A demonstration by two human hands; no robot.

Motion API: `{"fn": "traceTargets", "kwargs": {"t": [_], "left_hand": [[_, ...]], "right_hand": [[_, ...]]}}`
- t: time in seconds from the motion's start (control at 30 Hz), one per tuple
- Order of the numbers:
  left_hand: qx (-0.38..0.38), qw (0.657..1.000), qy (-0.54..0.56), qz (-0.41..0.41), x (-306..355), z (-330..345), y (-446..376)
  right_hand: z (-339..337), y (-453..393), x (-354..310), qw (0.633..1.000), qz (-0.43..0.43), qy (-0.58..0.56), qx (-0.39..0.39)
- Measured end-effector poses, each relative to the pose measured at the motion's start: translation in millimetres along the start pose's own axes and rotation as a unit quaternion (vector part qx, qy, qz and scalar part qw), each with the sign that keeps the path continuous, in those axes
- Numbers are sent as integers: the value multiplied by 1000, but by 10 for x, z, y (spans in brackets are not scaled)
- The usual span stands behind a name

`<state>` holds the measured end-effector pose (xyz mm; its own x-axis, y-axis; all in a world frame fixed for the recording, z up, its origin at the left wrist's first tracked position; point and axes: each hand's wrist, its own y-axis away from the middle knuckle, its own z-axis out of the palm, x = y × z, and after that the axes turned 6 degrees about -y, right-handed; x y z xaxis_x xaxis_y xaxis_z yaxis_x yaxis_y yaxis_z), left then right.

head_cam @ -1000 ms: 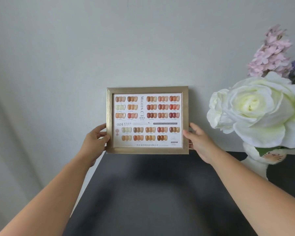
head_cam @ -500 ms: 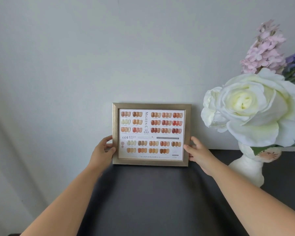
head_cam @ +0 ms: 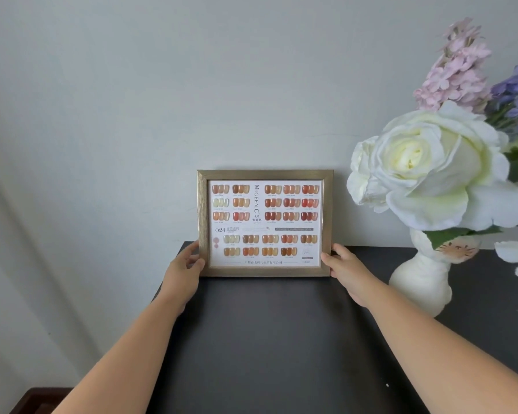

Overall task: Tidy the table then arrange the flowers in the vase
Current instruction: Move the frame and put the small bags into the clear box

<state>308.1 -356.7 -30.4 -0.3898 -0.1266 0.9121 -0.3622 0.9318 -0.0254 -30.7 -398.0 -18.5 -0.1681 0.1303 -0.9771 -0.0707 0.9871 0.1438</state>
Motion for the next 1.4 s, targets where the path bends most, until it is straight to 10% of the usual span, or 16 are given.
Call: {"fn": "traceTargets", "kwargs": {"t": [1.1,1.4], "left_hand": [[-45,998,48,-4,340,658,2052],[-110,974,-156,123,426,998,2736]], "right_hand": [[-676,1947,149,982,-16,186,-29],[-1549,2391,431,937,-42,346,17]]}}
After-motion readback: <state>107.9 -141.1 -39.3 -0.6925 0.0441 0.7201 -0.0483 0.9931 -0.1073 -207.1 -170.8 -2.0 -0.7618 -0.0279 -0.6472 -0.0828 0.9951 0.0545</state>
